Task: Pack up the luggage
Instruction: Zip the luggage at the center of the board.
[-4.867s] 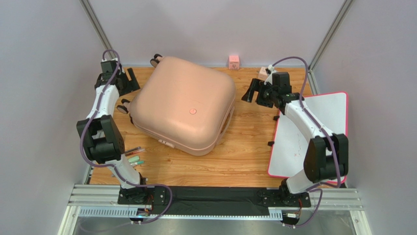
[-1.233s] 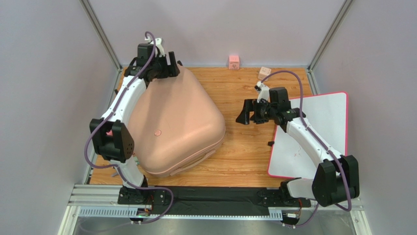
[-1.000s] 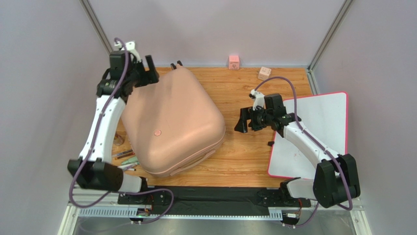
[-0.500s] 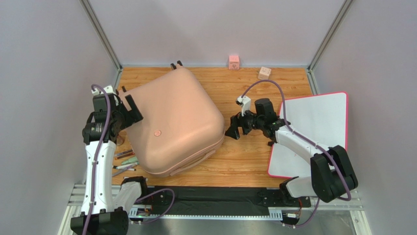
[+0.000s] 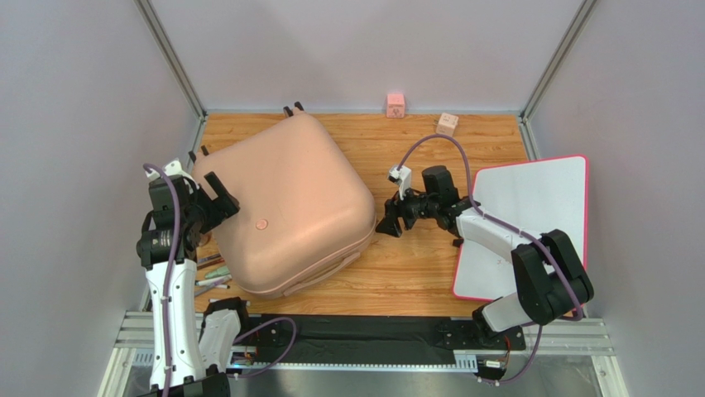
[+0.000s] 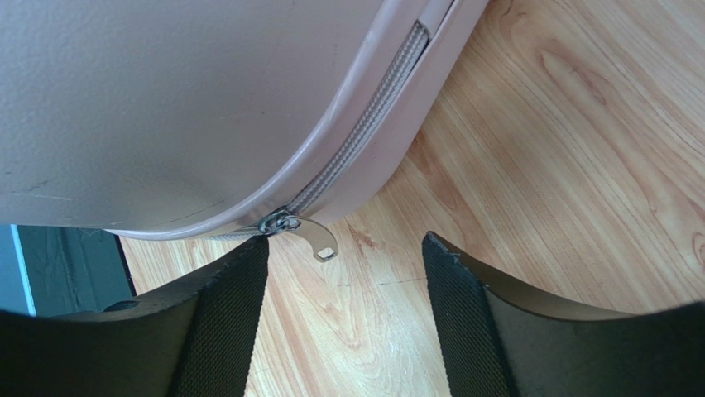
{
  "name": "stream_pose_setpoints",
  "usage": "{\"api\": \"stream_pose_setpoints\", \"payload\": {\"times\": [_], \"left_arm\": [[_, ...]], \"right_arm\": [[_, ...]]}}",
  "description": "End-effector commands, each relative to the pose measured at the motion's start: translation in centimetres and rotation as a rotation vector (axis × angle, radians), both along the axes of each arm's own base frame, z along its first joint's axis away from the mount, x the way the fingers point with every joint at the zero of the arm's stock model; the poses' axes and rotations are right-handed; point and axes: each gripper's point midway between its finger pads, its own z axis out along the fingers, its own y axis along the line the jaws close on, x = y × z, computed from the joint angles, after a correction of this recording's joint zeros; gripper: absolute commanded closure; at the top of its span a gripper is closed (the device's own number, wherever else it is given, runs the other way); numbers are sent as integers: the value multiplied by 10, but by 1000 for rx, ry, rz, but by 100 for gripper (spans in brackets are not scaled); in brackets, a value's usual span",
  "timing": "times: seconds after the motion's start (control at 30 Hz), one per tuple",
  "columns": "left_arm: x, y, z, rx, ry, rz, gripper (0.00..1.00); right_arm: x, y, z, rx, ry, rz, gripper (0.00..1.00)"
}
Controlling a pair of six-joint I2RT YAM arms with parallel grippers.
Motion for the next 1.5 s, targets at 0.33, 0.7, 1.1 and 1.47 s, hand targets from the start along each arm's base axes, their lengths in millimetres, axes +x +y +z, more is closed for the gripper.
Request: {"api": "stream_pose_setpoints", "payload": {"times": [0.33, 0.7, 1.1, 1.47], "left_arm": [[-18, -10, -45, -95, 117, 9, 9], [-18, -14, -55, -124, 126, 1, 10], [-15, -7, -55, -97, 119, 15, 10], [-5, 5, -54, -56, 110, 42, 6]], "right_arm": [[3, 24, 19, 85, -139, 74, 42], [-5, 29, 21, 48, -134, 85, 75], [-33, 35, 13, -65, -165, 86, 100], [-5, -15, 44, -113, -98, -241, 100]]}}
